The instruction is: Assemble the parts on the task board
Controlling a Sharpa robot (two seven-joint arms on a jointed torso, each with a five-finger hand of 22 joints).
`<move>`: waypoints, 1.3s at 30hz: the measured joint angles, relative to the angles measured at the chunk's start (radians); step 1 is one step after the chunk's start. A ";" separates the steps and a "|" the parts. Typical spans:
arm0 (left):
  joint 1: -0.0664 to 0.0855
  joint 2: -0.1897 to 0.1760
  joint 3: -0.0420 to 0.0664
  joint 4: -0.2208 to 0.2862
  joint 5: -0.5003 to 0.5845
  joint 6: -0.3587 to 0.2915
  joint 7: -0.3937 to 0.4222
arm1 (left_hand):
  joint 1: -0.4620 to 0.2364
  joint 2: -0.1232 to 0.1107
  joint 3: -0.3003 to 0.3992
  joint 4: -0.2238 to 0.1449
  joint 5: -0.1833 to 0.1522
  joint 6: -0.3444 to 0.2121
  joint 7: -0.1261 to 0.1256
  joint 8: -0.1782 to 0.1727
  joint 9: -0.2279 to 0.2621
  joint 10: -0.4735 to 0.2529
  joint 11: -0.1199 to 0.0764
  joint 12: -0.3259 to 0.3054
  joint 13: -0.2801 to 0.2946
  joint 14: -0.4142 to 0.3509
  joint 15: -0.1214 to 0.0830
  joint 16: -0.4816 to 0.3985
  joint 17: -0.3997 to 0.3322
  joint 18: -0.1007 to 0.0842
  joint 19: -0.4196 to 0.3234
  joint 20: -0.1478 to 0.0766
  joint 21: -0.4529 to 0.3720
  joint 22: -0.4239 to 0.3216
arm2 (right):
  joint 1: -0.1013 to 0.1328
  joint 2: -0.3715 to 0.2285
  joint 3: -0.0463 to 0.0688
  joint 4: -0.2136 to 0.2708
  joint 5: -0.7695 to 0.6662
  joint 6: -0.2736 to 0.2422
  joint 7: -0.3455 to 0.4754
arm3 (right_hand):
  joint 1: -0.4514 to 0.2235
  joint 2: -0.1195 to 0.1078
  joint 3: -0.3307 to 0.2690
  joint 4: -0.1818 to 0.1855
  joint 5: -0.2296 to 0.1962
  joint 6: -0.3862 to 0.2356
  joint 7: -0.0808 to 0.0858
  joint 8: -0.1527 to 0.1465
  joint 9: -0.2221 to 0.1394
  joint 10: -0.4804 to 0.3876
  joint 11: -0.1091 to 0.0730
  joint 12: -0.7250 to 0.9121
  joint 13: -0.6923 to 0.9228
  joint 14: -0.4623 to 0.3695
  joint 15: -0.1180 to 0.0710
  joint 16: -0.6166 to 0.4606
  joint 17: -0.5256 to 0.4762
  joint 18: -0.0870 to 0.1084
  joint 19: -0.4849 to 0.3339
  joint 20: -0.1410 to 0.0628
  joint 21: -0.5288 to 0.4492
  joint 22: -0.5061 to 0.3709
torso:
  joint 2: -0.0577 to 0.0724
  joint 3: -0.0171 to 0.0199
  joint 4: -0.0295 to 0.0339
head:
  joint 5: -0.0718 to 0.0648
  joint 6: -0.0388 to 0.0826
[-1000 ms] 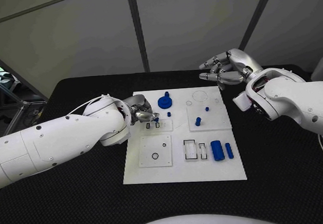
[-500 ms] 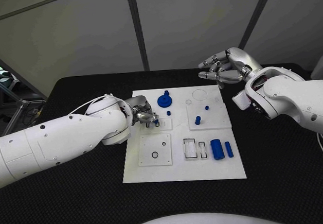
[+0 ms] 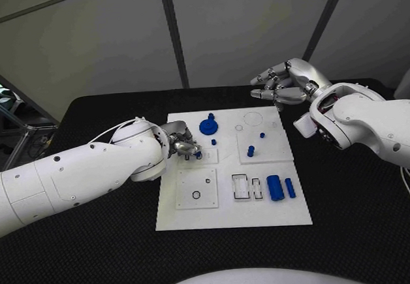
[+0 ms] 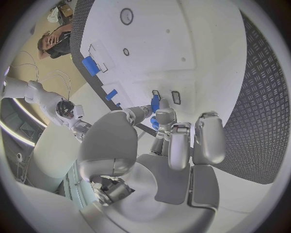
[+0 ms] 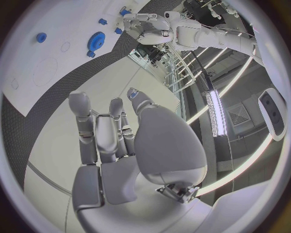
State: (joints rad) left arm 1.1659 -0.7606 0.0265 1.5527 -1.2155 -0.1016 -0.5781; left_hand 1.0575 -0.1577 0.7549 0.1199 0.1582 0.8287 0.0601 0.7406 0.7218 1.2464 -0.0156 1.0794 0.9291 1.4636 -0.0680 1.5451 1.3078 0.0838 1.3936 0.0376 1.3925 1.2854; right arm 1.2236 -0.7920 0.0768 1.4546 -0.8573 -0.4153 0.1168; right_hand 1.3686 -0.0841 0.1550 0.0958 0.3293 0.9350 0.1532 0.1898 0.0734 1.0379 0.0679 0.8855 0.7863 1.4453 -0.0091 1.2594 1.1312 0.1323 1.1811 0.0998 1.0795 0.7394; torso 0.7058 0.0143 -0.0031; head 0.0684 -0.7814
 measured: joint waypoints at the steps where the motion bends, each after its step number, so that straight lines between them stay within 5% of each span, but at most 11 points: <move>1: 0.000 0.000 0.000 0.000 0.000 0.001 0.000 | 0.000 0.000 0.000 0.000 0.000 0.000 0.000 0.000 0.000 0.000 0.000 0.000 0.000 0.000 0.000 0.000 0.000 0.000 0.000 0.000 0.000 0.000 | 0.000 0.000 0.000 0.000 0.000 0.000 0.000 | 0.000 0.000 0.000 0.000 0.000 0.000 0.000 0.000 0.000 0.000 0.000 0.000 0.000 0.000 0.000 0.000 0.000 0.000 0.000 0.000 0.000 0.000 | 0.000 0.0001 0.0000 | 0.000 0.000; 39: 0.001 -0.002 0.000 0.000 -0.002 0.046 0.002 | -0.040 -0.018 0.001 -0.046 -0.001 0.016 -0.023 0.011 0.004 0.016 -0.016 0.002 0.001 0.004 -0.011 0.000 0.000 0.000 0.004 -0.004 0.004 0.008 | 0.000 0.009 0.000 -0.008 -0.001 0.003 0.000 | 0.000 0.000 0.003 0.003 0.005 0.000 0.000 0.000 0.000 0.000 0.000 0.000 -0.001 0.000 0.000 -0.005 0.000 0.000 0.000 0.000 -0.004 -0.002 | 0.000 0.0006 0.0009 | -0.004 -0.008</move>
State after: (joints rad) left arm 1.1672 -0.7630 0.0270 1.5528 -1.2171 -0.0553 -0.5759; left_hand 1.0180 -0.1761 0.7561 0.0736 0.1569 0.8452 0.0372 0.7520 0.7258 1.2626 -0.0317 1.0812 0.9301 1.4671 -0.0788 1.5451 1.3078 0.0836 1.3972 0.0340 1.3963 1.2938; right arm 1.2234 -0.7834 0.0768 1.4467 -0.8580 -0.4126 0.1169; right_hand 1.3686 -0.0841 0.1579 0.0987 0.3342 0.9350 0.1532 0.1898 0.0735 1.0379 0.0679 0.8855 0.7850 1.4453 -0.0091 1.2547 1.1309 0.1322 1.1811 0.0998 1.0755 0.7375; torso 0.7054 0.0149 -0.0022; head 0.0644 -0.7895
